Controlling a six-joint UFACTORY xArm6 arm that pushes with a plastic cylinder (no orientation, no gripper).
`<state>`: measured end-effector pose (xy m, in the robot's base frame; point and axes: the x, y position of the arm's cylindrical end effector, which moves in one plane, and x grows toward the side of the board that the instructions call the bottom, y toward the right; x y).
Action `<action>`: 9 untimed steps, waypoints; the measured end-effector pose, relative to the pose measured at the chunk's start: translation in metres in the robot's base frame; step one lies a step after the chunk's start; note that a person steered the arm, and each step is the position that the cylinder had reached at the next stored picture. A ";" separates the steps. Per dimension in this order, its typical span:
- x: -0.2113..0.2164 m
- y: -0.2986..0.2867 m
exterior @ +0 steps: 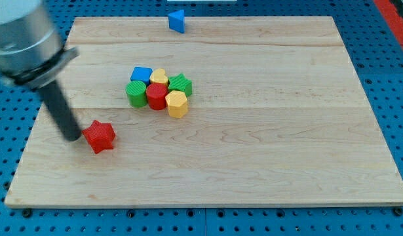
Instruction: Slide the red star into the red circle
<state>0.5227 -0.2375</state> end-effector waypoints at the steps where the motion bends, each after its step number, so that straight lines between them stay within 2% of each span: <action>1: 0.013 0.023; 2: -0.024 0.098; 3: -0.050 0.147; 4: -0.041 0.156; 5: 0.011 0.167; 6: -0.021 0.235; 7: -0.040 0.223; 8: -0.040 0.183; 9: -0.033 0.180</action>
<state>0.4901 -0.0574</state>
